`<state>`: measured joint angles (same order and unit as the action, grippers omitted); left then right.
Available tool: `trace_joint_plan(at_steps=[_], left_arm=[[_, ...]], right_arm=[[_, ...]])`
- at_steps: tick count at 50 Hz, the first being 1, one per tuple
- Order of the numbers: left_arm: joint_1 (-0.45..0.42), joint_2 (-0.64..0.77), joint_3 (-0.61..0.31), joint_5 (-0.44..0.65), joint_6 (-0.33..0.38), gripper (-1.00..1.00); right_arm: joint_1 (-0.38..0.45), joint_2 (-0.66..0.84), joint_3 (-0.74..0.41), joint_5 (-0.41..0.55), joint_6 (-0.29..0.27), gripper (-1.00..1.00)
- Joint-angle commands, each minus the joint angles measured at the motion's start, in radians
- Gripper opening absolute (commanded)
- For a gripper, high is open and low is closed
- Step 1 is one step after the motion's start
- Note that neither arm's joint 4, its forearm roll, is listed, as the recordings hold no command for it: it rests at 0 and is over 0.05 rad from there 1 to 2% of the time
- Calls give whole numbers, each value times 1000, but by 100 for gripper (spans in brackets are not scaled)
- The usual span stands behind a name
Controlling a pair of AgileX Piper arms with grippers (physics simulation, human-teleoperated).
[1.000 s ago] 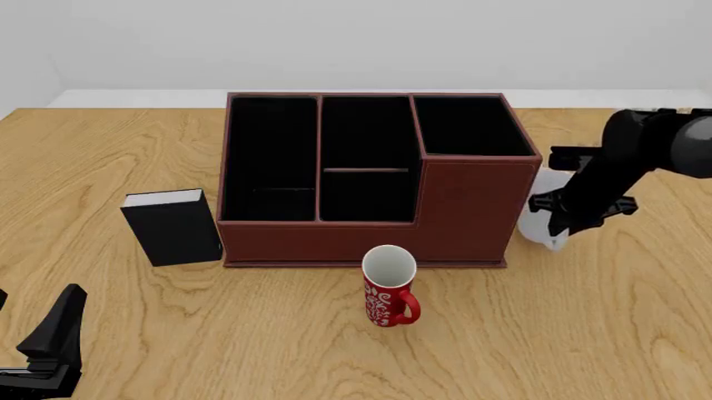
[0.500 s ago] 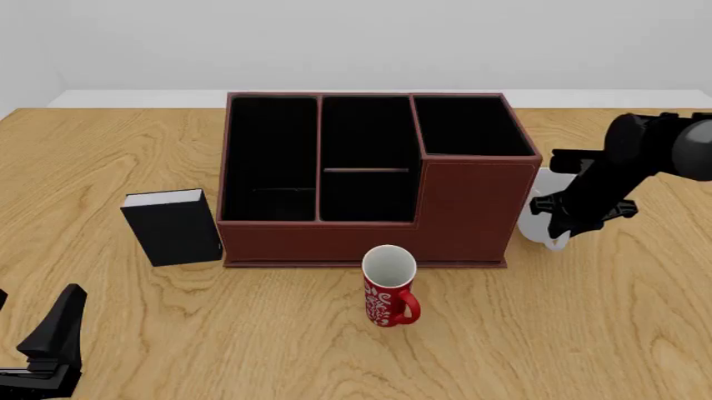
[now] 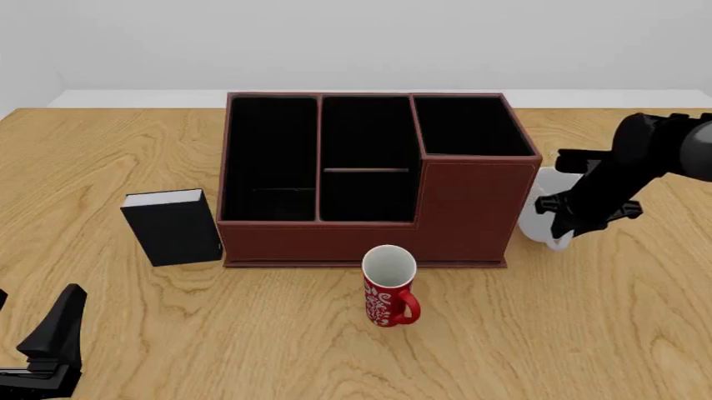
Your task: Pick up the white mug and place it to the right of the caddy.
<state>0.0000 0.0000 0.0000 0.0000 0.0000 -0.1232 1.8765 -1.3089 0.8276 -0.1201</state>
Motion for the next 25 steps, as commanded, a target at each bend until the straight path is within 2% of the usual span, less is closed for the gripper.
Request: trace_joint_plan(at_steps=[1,11,12,25], left_arm=[[0,0,0,0,0,100],[0,0,0,0,0,100],[0,0,0,0,0,100],[0,0,0,0,0,100]], right_arm=[[-35,76,-2,-11,55,-100],[-37,75,-4,-14,49,-100],[-35,75,-4,-14,51,100],[-44,74,-3,-10,41,100]])
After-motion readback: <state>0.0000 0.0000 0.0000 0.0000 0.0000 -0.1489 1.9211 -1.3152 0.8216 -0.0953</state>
